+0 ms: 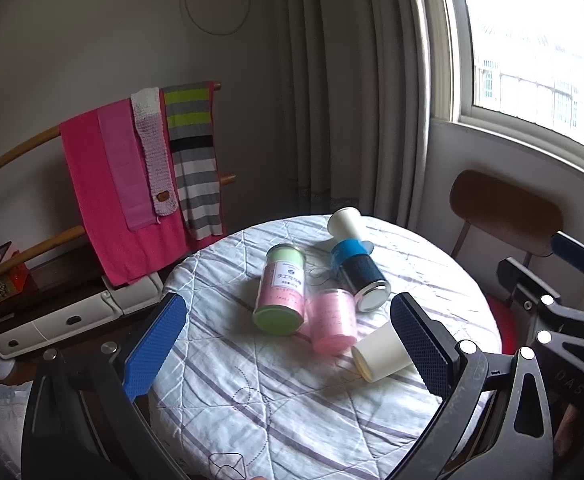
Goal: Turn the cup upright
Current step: 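Move the left gripper to the pink-and-green canister and close on it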
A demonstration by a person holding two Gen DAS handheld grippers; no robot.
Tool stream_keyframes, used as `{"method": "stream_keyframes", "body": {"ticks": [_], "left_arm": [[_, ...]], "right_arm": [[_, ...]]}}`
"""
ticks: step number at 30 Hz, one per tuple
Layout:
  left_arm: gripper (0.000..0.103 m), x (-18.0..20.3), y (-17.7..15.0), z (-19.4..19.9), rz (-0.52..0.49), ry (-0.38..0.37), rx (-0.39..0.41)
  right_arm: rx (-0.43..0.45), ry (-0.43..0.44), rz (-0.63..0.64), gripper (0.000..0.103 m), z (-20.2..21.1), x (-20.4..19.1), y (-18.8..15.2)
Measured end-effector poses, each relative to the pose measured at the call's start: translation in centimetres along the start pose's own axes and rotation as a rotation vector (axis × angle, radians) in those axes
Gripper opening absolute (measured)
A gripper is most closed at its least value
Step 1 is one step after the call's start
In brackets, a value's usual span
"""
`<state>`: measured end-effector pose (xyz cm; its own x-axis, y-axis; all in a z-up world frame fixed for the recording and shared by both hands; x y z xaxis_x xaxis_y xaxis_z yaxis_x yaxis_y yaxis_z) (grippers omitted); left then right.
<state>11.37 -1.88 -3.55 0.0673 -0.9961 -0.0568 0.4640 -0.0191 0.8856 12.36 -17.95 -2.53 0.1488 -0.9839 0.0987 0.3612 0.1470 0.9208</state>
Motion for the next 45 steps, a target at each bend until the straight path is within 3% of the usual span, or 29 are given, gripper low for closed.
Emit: {"method": "stream_keyframes", "body": {"ticks": [8,23,32,37,45], "left_arm": [[0.103,-1.1,-0.6,-4.0,0.017,0.035,-0.083],[0.103,-0.6,-0.2,-12.5,-0.012,0.015,-0.234],[0.103,-1.3,0.4,-19.0,-0.042,0.064,-0.325],[0.103,-0.8,-0.3,-22.7,-0.033,0.007,-0.422],[0.103,-1.1,-2.4,-27.7,-0.044,-0.004,-0.534]], "right_arm": [[-0.045,0.011,-0.012,0.081,-2.8,0.7,-0.5],[-0.141,0.082,0.009,0.081,-9.5,-0.1,-0.4],[-0.175,0.096,0.01,0.081,-12.8,-0.3,-0.3],[-0.205,0.104,0.008,0.081,-14.4,-0.5,-0.6],[-0.236,0.095,0.017,0.081,-16.1,-0.8,-0.9]]}}
Point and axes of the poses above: each gripper's, at about its wrist camera, not at the fingertips, and z roughly against the way its jaws point, x to its right, y to its top, the point moved 4 cm from there along -z, roughly the way its jaws point, and after that the axes turned 3 degrees about x, right-handed, at the moved point
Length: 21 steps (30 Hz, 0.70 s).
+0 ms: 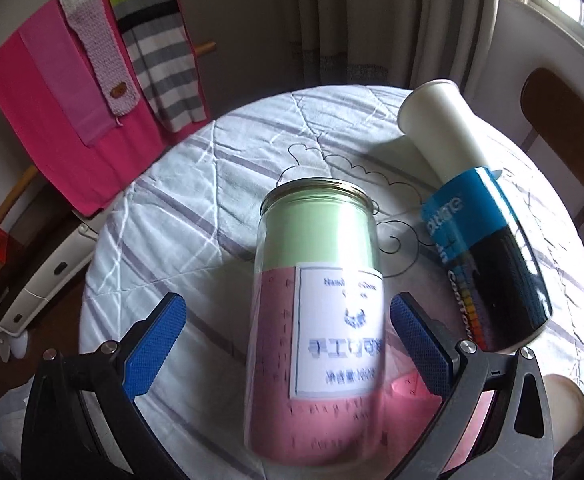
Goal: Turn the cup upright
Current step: 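Move the left gripper to the pink-and-green canister and close on it, then lift the canister off the table with the left gripper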
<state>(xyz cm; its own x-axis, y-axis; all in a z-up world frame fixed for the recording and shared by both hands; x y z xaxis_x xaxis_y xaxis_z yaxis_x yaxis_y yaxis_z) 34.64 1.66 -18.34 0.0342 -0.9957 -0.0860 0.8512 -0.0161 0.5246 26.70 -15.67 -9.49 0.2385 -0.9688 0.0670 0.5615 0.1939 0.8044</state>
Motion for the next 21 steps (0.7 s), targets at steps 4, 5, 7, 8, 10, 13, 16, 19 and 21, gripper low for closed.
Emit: {"method": "stream_keyframes", "body": {"ticks": [4,5,7,8,10,13,16,19,21], "left_arm": [[0.096,-0.8,-0.2,-1.2,0.041,-0.053,-0.032],[0.09,-0.9,-0.3,-1.0,0.043,-0.069,-0.021],[0.083,-0.8,-0.4,-0.9,0.034,-0.082,-0.023],[0.08,-0.8,-0.4,-1.0,0.032,-0.092,-0.025],[0.076,-0.8,-0.5,-1.0,0.033,-0.102,-0.03],[0.071,-1.0,-0.9,-0.8,0.035,-0.116,-0.033],[0.071,-1.3,-1.4,-0.1,0.025,-0.11,-0.025],[0.071,-2.1,-2.1,1.4,0.034,-0.129,-0.003],[0.071,-2.8,-2.4,2.3,0.041,-0.133,0.016]], "right_arm": [[-0.009,0.001,0.0,0.081,-0.5,-0.3,0.1],[-0.011,0.002,0.003,0.081,-0.6,-0.5,0.1],[-0.011,0.002,0.01,0.081,-0.7,-0.8,0.2],[-0.011,0.002,0.014,0.081,-0.7,-0.9,0.3],[-0.008,0.004,0.021,0.081,-0.6,-1.3,0.4],[-0.005,0.003,0.031,0.081,-0.3,-1.7,0.5],[-0.009,-0.005,0.037,0.081,0.0,-2.0,0.4],[-0.006,-0.008,0.034,0.081,0.4,-2.2,0.6],[0.002,-0.006,0.032,0.081,0.8,-2.6,0.8]]}}
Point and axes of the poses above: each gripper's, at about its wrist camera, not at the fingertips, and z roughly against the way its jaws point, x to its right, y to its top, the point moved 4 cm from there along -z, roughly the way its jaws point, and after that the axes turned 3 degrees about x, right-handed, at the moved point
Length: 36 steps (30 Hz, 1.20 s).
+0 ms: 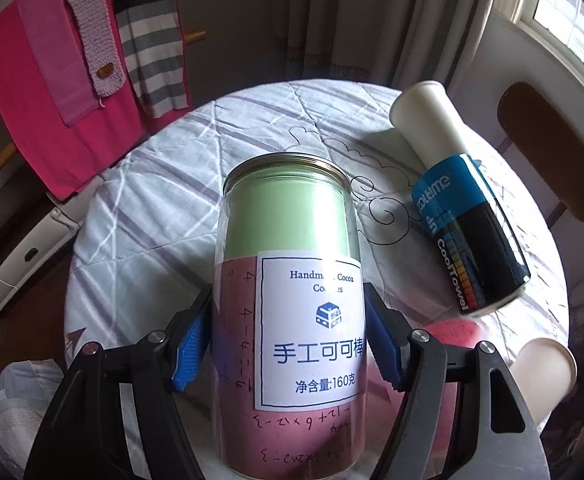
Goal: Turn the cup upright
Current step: 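Lift the canister off the table with the left gripper, then grasp the canister with the right gripper while the left gripper opens and releases it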
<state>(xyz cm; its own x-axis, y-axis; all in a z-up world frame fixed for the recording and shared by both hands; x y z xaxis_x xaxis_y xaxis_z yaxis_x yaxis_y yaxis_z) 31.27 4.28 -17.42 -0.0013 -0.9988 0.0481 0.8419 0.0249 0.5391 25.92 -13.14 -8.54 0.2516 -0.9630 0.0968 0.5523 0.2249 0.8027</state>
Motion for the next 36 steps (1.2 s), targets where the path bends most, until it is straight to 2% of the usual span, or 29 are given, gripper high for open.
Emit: {"method": "stream_keyframes", "body": {"ticks": [5,11,15,19,21,24,29,32,36], "left_arm": [[0.071,-1.9,-1.1,2.9,0.021,0.009,0.044],[0.071,-1.9,-5.0,5.9,-0.017,-0.028,0.032],[0.071,-1.1,-7.4,6.4,-0.045,-0.061,0.015],[0.071,-0.4,-8.6,5.3,-0.071,-0.066,-0.003],[0.072,0.0,-8.9,5.1,-0.097,-0.042,-0.004],[0.082,0.4,-9.3,5.8,-0.131,-0.027,0.012],[0.089,-0.8,-10.4,8.8,-0.135,-0.054,0.059],[0.09,-2.0,-11.6,10.8,-0.143,-0.047,0.087],[0.092,-4.2,-13.3,13.4,-0.135,-0.03,0.117]], "right_arm": [[0.015,-0.006,0.018,0.081,0.9,-1.3,0.5],[0.006,-0.006,0.031,0.081,2.7,-3.4,0.1],[-0.016,0.002,0.006,0.081,3.7,-4.1,-0.5],[-0.044,-0.001,-0.012,0.081,4.3,-4.5,-1.3],[-0.055,-0.003,-0.017,0.081,4.5,-4.7,-1.7],[-0.074,-0.006,-0.025,0.081,4.8,-5.0,-2.2],[-0.109,-0.002,-0.046,0.081,5.3,-6.1,-2.4],[-0.166,0.057,-0.095,0.081,4.8,-7.2,-2.3],[-0.326,0.23,-0.204,0.081,2.6,-9.7,-2.6]]}}
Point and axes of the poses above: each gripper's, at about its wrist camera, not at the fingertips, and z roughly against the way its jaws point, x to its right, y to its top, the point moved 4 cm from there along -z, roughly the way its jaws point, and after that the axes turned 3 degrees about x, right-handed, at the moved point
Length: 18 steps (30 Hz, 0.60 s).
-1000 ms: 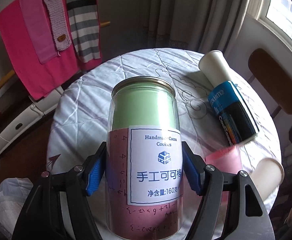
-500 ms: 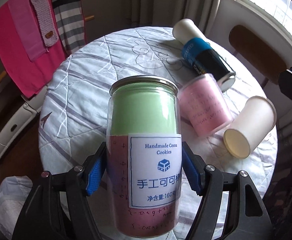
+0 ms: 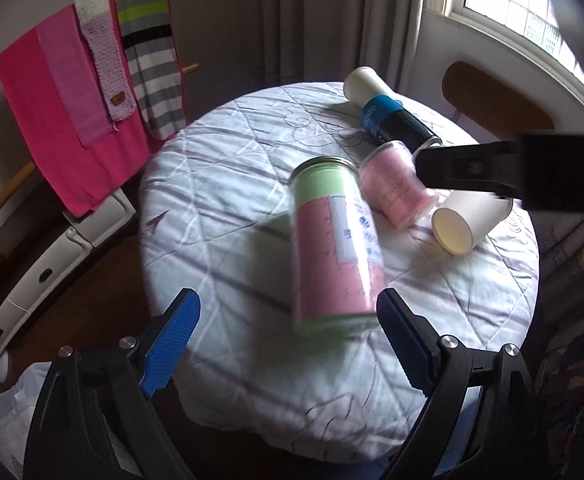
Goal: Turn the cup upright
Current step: 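Grasp the canister with the right gripper while the left gripper opens and releases it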
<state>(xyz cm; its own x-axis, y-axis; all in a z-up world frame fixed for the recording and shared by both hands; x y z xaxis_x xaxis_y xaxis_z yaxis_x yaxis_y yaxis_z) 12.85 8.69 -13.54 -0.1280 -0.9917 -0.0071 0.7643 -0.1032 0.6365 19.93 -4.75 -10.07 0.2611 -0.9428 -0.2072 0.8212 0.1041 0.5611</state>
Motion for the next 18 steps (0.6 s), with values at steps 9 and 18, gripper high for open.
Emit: {"method": "stream_keyframes", "body": {"ticks": [9,18], "left_arm": [[0.095,-3.7,-0.4,2.3,0.042,0.082,0.065],[0.095,-6.6,-0.2,0.1,0.078,0.139,0.031]], "right_arm": [[-0.289,0.058,-0.173,0.081,-7.8,-2.0,0.5],[-0.425,0.107,-0.265,0.073,-13.0,-1.0,1.1]]}}
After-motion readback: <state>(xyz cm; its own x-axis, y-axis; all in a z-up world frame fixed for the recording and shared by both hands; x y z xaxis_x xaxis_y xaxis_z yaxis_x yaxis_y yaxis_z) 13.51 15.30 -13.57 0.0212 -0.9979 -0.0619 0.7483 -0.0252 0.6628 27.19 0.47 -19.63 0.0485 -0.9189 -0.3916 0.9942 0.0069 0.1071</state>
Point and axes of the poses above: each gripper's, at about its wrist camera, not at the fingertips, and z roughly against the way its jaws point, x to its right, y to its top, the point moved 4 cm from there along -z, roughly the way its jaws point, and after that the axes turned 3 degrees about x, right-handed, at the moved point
